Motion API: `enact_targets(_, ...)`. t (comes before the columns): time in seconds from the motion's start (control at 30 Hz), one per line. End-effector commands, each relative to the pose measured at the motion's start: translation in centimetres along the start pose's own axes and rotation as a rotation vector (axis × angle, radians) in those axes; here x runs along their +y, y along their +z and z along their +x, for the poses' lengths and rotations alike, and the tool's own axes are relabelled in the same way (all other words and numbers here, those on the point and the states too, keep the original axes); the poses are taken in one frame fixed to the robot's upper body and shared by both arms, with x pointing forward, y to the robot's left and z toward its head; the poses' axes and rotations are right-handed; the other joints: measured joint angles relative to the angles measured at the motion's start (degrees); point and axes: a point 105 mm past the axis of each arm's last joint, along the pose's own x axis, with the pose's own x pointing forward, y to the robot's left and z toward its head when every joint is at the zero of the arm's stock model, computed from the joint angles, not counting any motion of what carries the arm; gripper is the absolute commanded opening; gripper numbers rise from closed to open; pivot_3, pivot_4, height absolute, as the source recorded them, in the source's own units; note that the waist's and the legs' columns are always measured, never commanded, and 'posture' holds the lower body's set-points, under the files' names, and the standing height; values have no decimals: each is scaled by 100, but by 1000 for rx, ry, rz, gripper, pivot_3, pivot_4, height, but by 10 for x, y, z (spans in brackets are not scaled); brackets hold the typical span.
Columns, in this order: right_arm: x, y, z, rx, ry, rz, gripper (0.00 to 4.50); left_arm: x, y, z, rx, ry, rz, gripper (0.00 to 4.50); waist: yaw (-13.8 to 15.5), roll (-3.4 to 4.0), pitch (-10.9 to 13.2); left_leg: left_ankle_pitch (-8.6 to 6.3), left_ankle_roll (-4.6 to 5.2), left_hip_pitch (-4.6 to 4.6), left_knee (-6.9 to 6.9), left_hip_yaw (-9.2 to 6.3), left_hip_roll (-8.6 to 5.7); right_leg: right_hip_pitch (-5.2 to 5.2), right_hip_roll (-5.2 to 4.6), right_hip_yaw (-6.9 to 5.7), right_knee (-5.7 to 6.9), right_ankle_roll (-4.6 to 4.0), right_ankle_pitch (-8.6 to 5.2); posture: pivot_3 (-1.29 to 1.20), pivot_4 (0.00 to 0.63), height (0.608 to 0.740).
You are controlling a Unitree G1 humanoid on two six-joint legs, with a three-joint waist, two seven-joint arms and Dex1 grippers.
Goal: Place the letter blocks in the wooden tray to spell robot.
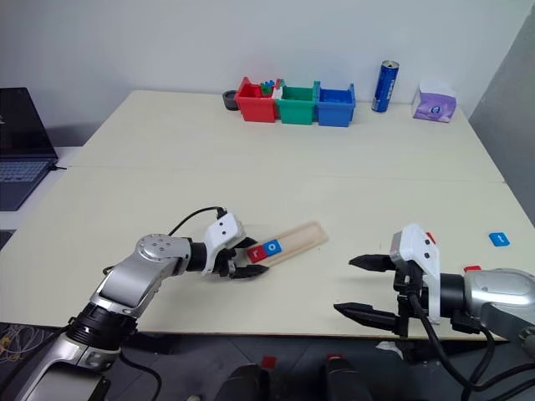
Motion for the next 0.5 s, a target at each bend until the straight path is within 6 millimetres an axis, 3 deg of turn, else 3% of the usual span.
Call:
enact_targets(0.03, -7, -6, -14, 50, -78, -41, 4500, -21, 0, 16, 34, -184, 104, 3394, 39, -1, 0, 0, 0, -2, 0, -1, -1, 0, 0, -1, -2, 0, 0, 0, 150, 740)
enact_targets(0.3, -2, -23, -25, 95, -145, -8, 4500, -34, 24, 48, 7, -342, 256, 3394, 109, -1, -1, 0, 0, -12, 9, -2, -4, 0, 3, -9, -3, 2, 1, 0, 150, 740)
enact_targets(0.5, 0, -30, -33, 131, -173, 9, 4500, -40, 32, 60, 1, -393, 324, 3394, 87, -2, -1, 0, 1, -9, 10, -1, -7, 0, 8, -8, -1, 5, 2, 0, 150, 740)
